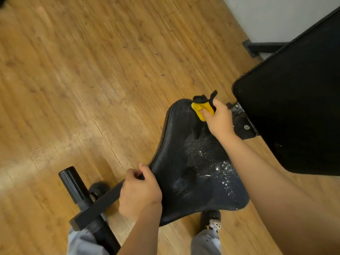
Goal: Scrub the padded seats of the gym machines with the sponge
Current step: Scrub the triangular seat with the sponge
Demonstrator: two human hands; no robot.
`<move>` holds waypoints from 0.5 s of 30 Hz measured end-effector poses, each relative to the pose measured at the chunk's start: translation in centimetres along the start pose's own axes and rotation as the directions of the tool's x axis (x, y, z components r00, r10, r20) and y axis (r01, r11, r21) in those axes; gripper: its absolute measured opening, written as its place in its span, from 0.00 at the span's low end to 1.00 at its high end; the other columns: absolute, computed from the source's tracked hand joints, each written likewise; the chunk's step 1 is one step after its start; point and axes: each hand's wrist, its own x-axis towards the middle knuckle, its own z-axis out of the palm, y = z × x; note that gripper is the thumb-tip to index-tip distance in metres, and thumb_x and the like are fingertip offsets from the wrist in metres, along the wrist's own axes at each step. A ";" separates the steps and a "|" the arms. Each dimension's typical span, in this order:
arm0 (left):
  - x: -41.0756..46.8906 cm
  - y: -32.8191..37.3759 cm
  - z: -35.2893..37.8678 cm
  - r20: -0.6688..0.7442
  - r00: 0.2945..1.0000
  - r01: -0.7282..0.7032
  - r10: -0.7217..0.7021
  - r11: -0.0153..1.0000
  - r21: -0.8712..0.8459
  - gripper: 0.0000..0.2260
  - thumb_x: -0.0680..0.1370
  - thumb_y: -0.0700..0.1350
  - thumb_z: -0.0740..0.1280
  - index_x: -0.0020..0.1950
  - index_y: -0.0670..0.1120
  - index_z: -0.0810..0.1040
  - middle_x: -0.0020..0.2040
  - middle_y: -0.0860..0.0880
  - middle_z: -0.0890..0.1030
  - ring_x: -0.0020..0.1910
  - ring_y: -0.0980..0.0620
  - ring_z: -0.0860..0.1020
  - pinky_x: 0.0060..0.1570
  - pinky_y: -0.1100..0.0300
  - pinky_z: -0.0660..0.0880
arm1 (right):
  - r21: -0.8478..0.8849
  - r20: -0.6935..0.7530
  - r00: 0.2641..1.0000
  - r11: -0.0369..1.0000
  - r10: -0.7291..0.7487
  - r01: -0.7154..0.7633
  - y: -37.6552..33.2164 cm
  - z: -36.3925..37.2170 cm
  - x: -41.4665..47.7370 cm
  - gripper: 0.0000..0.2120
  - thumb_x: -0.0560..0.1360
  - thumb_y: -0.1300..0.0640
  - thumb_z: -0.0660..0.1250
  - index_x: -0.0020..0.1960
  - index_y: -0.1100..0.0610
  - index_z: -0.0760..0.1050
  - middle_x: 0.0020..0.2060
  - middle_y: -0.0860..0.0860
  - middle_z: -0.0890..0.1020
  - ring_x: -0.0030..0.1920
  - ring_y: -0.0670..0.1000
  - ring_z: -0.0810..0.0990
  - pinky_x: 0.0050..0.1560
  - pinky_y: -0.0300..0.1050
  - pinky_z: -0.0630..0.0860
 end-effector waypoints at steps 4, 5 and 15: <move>-0.1 0.1 0.0 -0.018 1.000 0.001 -0.001 1.000 0.009 0.18 0.79 0.62 0.52 0.42 0.53 0.73 0.33 0.51 0.74 0.34 0.46 0.73 0.33 0.57 0.66 | -0.040 0.099 0.991 0.994 -0.094 0.098 1.1 -1.2 -6.3 0.08 0.74 0.58 0.70 0.53 0.57 0.77 0.43 0.52 0.81 0.45 0.51 0.77 0.42 0.46 0.72; -0.1 0.1 0.0 -0.021 1.000 0.002 -0.001 1.000 0.009 0.18 0.79 0.62 0.52 0.42 0.53 0.73 0.33 0.51 0.73 0.34 0.46 0.73 0.33 0.58 0.66 | -0.058 0.103 0.989 0.992 -0.108 0.115 1.2 -1.4 -6.4 0.07 0.75 0.60 0.69 0.53 0.57 0.77 0.43 0.52 0.81 0.45 0.51 0.77 0.42 0.45 0.70; 0.0 0.1 0.2 -0.033 0.999 0.015 -0.014 1.000 0.019 0.18 0.79 0.62 0.51 0.42 0.53 0.73 0.33 0.50 0.74 0.34 0.45 0.73 0.35 0.55 0.68 | 0.024 0.285 0.952 0.992 0.114 -0.126 3.8 -1.7 4.1 0.16 0.77 0.61 0.66 0.64 0.55 0.72 0.54 0.54 0.80 0.55 0.54 0.78 0.59 0.53 0.75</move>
